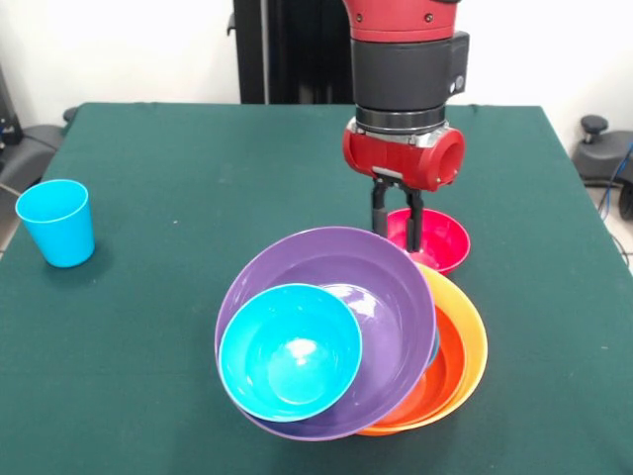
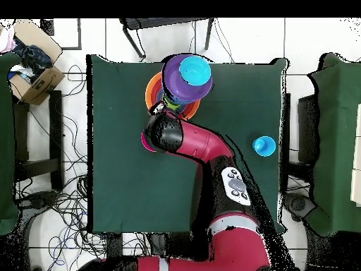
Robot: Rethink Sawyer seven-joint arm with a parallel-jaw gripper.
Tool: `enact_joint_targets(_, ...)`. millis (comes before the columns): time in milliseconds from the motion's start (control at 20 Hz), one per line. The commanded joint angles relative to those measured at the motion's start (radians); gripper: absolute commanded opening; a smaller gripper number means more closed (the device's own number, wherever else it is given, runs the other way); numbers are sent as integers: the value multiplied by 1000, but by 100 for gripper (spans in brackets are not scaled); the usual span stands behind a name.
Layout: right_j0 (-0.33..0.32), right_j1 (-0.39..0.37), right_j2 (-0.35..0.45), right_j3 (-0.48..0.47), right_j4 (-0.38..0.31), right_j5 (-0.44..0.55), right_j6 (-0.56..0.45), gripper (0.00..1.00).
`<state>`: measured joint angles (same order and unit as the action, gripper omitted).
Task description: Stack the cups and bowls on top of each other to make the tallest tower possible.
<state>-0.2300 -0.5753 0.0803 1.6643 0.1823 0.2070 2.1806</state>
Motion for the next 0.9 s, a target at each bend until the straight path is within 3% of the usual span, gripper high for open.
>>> enact_joint_targets(50, 50, 46, 45, 10, -57, 23, 49, 0)
enact_joint_targets(700, 46, 44, 40, 16, -51, 27, 52, 0)
enact_joint_targets(750, 52, 41, 32, 19, -50, 26, 56, 100)
enact_joint_targets(900, 72, 37, 1, 14, -54, 29, 62, 100)
